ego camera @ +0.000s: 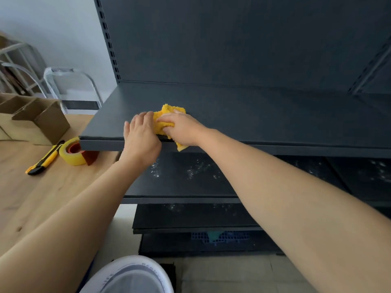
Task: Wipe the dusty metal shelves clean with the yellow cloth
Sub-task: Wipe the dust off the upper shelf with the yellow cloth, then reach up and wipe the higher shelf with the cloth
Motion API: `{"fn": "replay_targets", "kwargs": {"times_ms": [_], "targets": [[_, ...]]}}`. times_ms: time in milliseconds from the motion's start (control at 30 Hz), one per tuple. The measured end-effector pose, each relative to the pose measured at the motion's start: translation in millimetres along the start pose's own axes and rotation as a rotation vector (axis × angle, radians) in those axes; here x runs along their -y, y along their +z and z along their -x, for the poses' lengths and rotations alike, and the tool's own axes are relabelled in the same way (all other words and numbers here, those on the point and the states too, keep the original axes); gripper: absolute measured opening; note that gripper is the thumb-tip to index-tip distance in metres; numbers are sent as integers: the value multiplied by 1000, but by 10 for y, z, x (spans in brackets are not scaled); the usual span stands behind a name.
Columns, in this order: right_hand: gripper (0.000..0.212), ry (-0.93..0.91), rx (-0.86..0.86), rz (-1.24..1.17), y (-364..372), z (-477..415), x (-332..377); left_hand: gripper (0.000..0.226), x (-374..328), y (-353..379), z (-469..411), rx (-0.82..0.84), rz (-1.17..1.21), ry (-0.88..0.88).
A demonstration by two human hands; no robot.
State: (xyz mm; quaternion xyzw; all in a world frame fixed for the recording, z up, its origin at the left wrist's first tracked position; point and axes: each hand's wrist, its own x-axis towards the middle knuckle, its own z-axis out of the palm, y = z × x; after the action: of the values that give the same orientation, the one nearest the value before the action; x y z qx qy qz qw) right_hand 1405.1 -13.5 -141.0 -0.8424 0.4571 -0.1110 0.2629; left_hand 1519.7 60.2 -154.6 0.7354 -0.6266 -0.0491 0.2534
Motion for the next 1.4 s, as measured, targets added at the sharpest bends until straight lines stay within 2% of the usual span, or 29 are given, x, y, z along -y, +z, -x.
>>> {"fn": "replay_targets", "kwargs": {"times_ms": [167,267,367,433,533,667,967,1233,1400], "targets": [[38,61,-64,-19,-356,494,-534,60,-511,290,-7,117,-21,84],[46,90,-112,-173,-543,792,-790,56,-789,451,-37,181,-110,124],[48,172,-252,-361,-771,1103,-1089,39,-1029,541,-81,87,-77,98],[47,222,-350,-302,-932,1307,-1312,42,-1181,558,-80,58,24,75],[44,303,-421,-126,-1083,1564,-1564,49,-1371,560,-44,185,115,20],[43,349,-467,-50,-1159,1784,-1735,83,-1578,603,11,299,-12,14],[40,360,-537,6,-1196,2196,-1902,53,-2157,898,346,207,-55,259],[39,262,-491,196,-1052,2441,-2030,63,-2076,1028,767,210,-96,466],[38,148,-401,276,-856,2522,-1996,60,-1854,1168,1031,153,-94,445]]}}
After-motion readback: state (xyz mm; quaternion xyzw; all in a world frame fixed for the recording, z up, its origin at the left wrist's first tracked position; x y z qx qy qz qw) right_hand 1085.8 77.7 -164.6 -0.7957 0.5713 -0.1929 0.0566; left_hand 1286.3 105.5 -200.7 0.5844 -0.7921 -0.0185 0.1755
